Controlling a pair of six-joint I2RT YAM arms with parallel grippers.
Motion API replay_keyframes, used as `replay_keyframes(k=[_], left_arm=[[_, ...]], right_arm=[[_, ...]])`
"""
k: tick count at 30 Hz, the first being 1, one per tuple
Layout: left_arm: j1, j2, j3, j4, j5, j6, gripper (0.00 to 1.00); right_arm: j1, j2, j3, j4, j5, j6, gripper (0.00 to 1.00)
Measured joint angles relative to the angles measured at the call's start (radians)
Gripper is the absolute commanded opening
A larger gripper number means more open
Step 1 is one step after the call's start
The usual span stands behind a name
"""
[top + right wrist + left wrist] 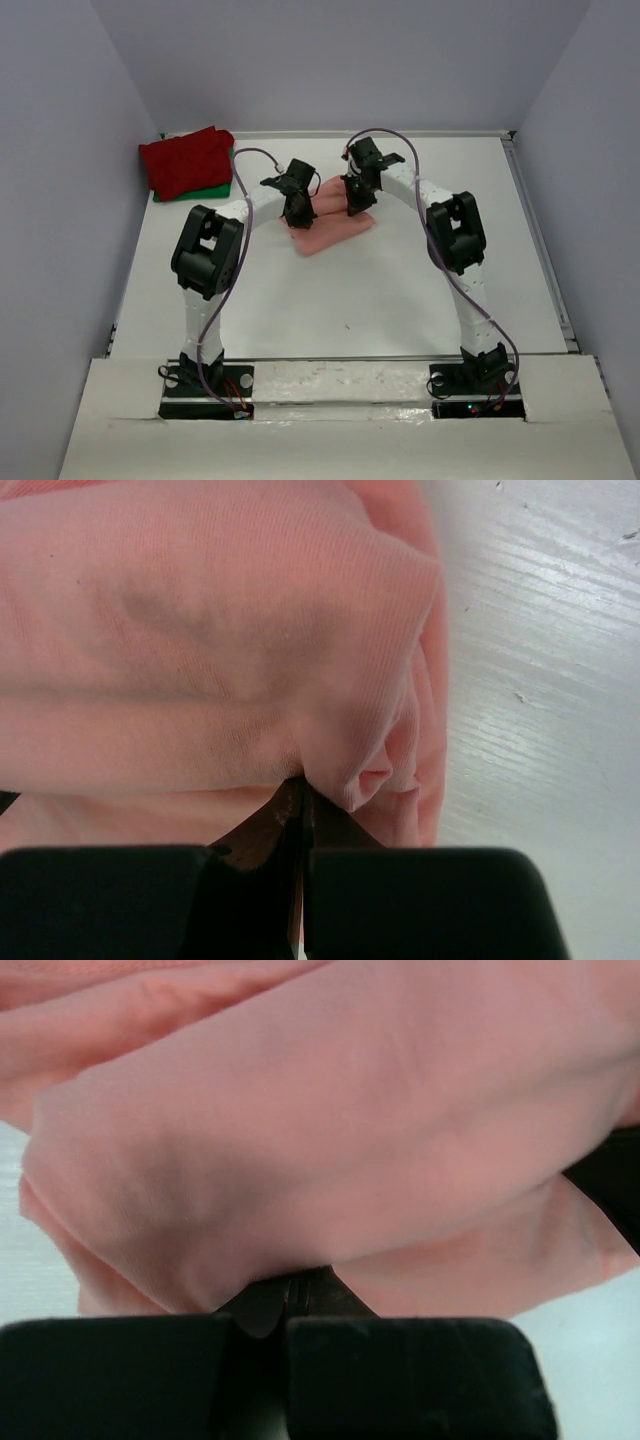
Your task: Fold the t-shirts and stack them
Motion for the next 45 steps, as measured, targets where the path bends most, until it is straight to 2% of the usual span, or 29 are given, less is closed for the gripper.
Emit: replay_keyframes(k=[7, 16, 28, 35, 40, 45], left_arm=[[0.007, 0.009, -0.051, 0.069, 0.014, -0.009, 0.00], [-0.021, -0.073, -0.200, 0.195, 0.019, -0.040, 0.00], [-0.249, -0.303, -0.497, 0.223, 0.021, -0.165, 0.00], [-0.314, -0.355, -0.571, 0.257, 0.022, -0.227, 0.00], [-0.317, -0.357, -0.576, 0.262, 0.024, -0.241, 0.00], [-0.322, -0.357, -0.570, 0.251, 0.016, -0.247, 0.00]], right_arm=[[0.001, -0.040, -0.071, 0.023, 0.002, 0.009, 0.00], [0.030, -0.169, -0.286, 0.082, 0.037, 0.047, 0.00], [0.075, -0.453, -0.720, 0.200, 0.067, 0.134, 0.00], [0.163, -0.629, -0.955, 0.256, 0.092, 0.216, 0.00], [0.289, -0.693, -1.026, 0.251, 0.106, 0.281, 0.00], [0.356, -0.704, -1.035, 0.235, 0.116, 0.336, 0.00]])
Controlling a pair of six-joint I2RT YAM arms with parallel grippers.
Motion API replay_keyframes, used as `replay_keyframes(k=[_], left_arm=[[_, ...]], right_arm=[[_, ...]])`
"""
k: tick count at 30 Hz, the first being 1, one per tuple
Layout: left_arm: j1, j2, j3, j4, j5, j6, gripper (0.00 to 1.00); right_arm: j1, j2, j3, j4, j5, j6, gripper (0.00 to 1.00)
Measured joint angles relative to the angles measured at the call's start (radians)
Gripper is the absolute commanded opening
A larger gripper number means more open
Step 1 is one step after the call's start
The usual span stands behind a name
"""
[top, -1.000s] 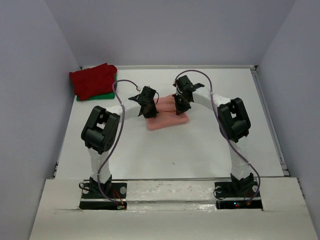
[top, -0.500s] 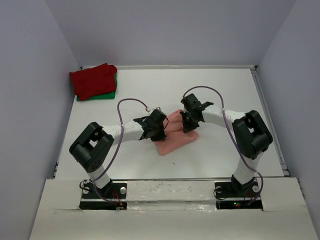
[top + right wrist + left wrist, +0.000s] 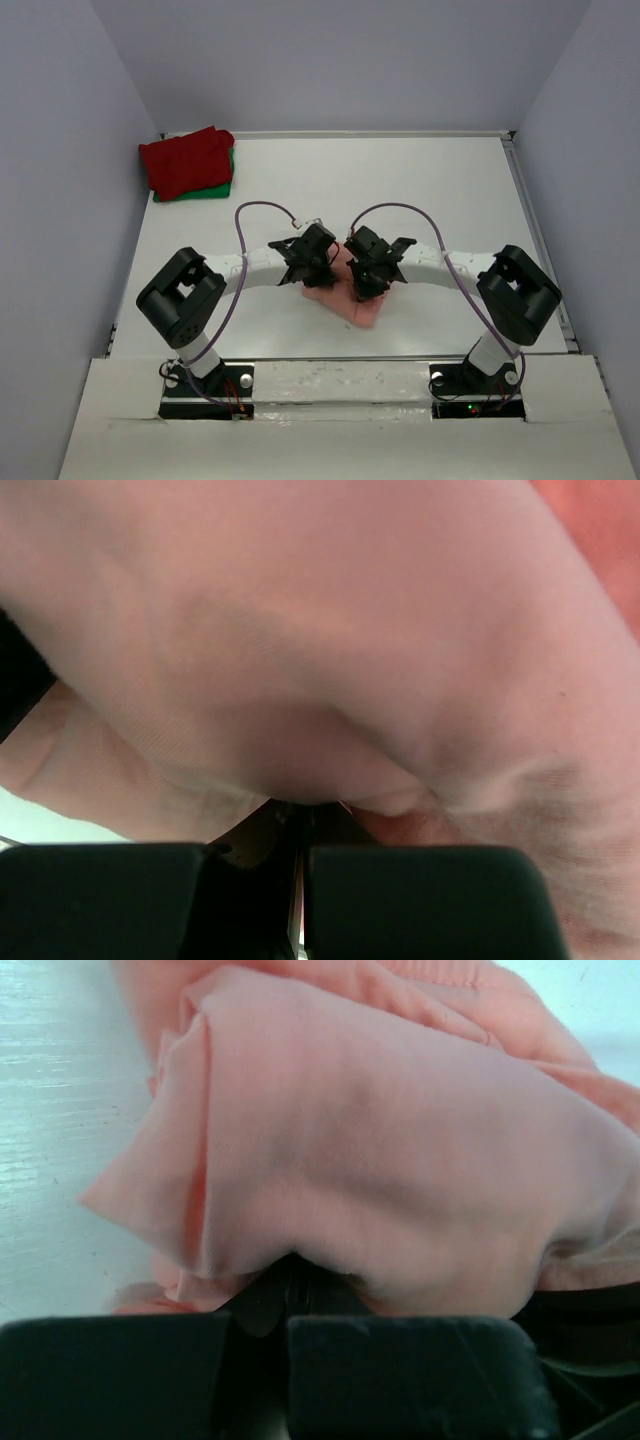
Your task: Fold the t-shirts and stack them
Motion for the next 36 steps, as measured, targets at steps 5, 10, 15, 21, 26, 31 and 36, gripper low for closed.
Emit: replay_keyframes(k=[5, 10, 15, 21, 26, 31, 36], left_arm=[[-0.030, -0.018, 0.006, -0.059, -0.046, -0.014, 0.00], [-0.060, -0.070, -0.026, -0.118, -0.056, -0.038, 0.00], [-0.084, -0.140, -0.083, -0.158, -0.056, -0.070, 0.00], [-0.098, -0.179, -0.101, -0.192, -0.069, -0.088, 0.00], [-0.100, -0.196, -0.090, -0.233, -0.105, -0.079, 0.00], [-0.104, -0.198, -0.018, -0.301, -0.161, -0.056, 0.06], [-0.124, -0.226, 0.062, -0.360, -0.214, -0.038, 0.18]], right_arm=[[0.038, -0.024, -0.017, -0.034, 0.025, 0.042, 0.00], [0.043, -0.025, -0.018, -0.062, 0.071, 0.069, 0.00], [0.043, 0.000, 0.021, -0.112, 0.130, 0.084, 0.00], [0.048, 0.030, 0.079, -0.151, 0.168, 0.084, 0.00], [0.069, 0.026, 0.140, -0.214, 0.228, 0.087, 0.00], [0.117, -0.015, 0.184, -0.281, 0.272, 0.107, 0.28], [0.122, -0.109, 0.193, -0.329, 0.299, 0.127, 0.48]])
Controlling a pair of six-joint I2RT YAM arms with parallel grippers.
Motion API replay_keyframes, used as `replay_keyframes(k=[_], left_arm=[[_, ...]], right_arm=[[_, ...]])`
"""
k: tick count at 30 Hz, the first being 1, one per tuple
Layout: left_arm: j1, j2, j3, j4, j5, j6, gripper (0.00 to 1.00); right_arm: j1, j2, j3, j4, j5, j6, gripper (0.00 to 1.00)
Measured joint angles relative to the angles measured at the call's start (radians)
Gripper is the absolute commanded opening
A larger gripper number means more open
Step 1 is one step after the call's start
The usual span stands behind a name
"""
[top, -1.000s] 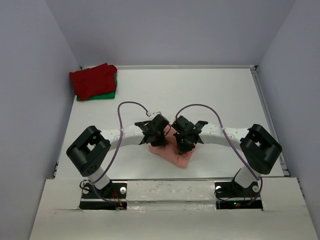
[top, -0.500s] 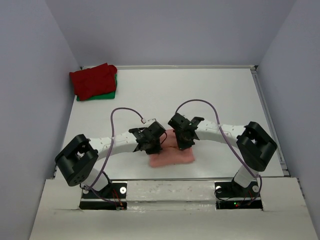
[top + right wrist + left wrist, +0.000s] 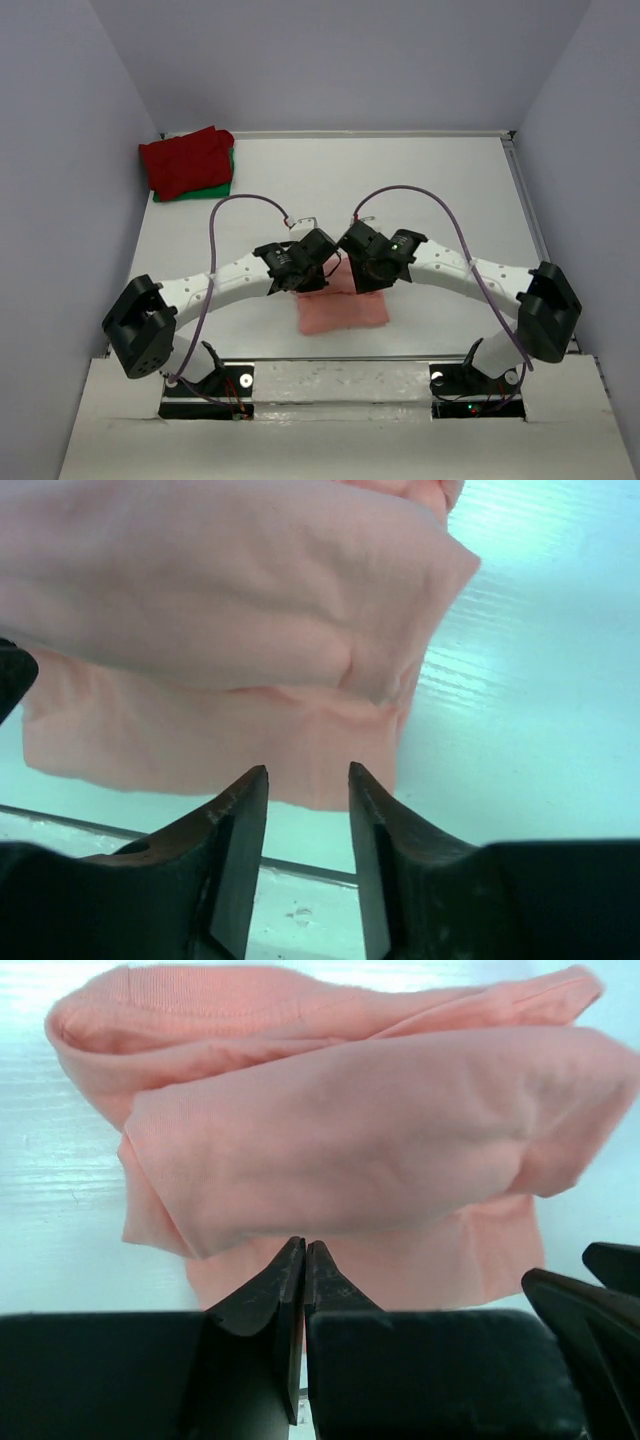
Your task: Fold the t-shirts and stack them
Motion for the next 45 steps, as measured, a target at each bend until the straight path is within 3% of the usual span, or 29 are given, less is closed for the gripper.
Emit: replay_keyframes(k=[9, 14, 24, 37, 41, 45], left_arm=[[-0.002, -0.050, 0.020, -0.074, -0.053, -0.006, 0.33], [0.002, -0.053, -0.029, -0.089, -0.058, -0.024, 0.35], [0.068, -0.129, -0.047, -0.127, -0.100, -0.033, 0.36], [0.105, -0.129, -0.047, -0.135, -0.106, -0.009, 0.36], [0.119, -0.129, -0.047, -0.129, -0.105, 0.002, 0.36], [0.126, -0.128, -0.048, -0.119, -0.103, 0.006, 0.36]], right_arm=[[-0.005, -0.079, -0.056, -0.023, 0.041, 0.011, 0.50], [-0.054, -0.079, -0.146, 0.003, 0.017, 0.006, 0.49], [-0.098, -0.047, -0.152, 0.080, -0.003, -0.041, 0.43], [-0.153, 0.039, -0.096, 0.119, -0.037, -0.102, 0.21], [-0.153, 0.059, -0.085, 0.129, -0.052, -0.109, 0.04], [-0.153, 0.066, -0.085, 0.133, -0.059, -0.113, 0.00]])
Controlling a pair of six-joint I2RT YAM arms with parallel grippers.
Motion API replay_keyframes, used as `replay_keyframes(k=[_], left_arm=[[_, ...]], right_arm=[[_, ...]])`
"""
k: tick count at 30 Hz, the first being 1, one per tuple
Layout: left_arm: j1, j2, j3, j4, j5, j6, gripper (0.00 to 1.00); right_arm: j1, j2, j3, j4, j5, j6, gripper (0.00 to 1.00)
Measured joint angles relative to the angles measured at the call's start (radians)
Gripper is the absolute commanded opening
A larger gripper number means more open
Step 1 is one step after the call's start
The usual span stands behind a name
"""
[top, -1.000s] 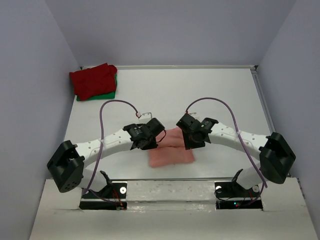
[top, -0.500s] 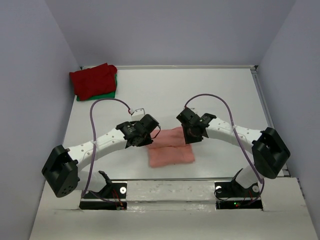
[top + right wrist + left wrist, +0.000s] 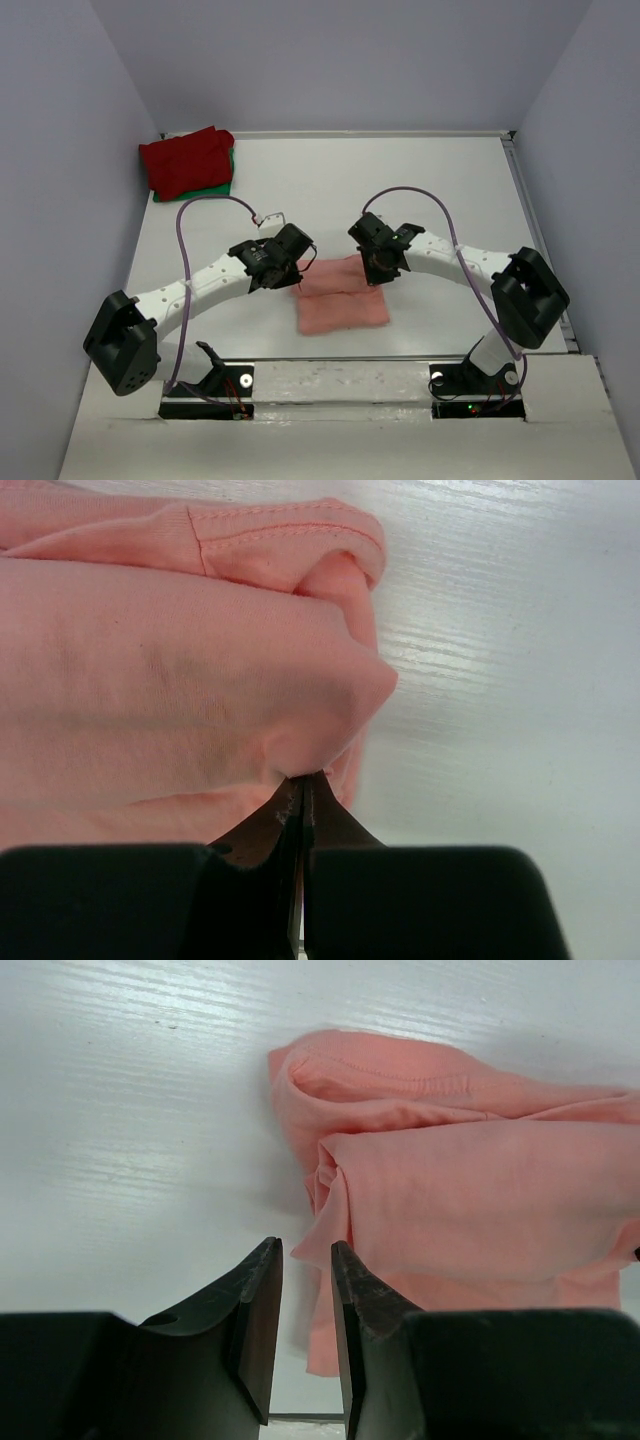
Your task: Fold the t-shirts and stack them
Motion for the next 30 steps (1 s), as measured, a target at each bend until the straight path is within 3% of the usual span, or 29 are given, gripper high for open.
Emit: replay_keyframes(k=[9, 19, 30], left_arm=[[0.000, 0.002, -0.034, 0.018, 0.006, 0.002, 0.36], [0.000, 0.031, -0.048, 0.050, 0.013, 0.003, 0.36], [0.000, 0.020, -0.053, 0.056, 0.015, 0.007, 0.35]], right_arm=[[0.000, 0.000, 0.021, -0.013, 0.034, -0.012, 0.00], [0.000, 0.020, 0.322, -0.074, 0.138, -0.098, 0.00], [-0.011, 0.218, 0.418, -0.084, 0.126, -0.149, 0.00]])
